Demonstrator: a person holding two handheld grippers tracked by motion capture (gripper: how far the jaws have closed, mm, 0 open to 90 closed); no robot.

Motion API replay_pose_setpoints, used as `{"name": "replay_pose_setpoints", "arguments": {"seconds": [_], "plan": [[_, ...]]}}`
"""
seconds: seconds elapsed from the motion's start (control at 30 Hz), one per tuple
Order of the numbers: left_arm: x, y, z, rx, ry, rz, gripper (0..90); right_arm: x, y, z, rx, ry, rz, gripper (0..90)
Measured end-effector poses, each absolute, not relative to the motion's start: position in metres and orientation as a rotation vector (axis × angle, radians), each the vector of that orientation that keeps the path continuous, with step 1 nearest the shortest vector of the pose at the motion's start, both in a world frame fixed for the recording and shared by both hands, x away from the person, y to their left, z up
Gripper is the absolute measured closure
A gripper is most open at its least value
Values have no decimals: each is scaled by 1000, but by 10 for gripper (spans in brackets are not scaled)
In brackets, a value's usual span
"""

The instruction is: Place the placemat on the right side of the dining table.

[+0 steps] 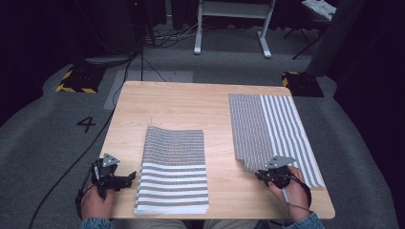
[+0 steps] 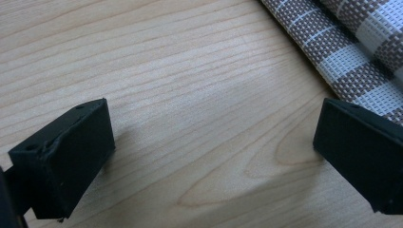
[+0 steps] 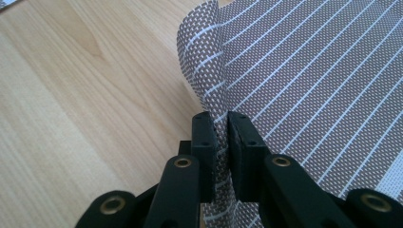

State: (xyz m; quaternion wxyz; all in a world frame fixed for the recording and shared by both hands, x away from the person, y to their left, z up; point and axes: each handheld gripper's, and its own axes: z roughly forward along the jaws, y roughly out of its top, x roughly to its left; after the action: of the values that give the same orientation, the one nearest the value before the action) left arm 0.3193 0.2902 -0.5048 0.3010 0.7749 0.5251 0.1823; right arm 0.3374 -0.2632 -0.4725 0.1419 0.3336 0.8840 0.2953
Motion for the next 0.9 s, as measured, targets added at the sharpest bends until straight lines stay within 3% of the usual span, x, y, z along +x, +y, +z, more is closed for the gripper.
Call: {"name": "replay_pose_setpoints", "arguments": {"seconds": [0.9], "plan": [[319, 290, -505, 2057, 1392, 480, 0, 332, -268, -472, 975, 2541, 860, 800]]}}
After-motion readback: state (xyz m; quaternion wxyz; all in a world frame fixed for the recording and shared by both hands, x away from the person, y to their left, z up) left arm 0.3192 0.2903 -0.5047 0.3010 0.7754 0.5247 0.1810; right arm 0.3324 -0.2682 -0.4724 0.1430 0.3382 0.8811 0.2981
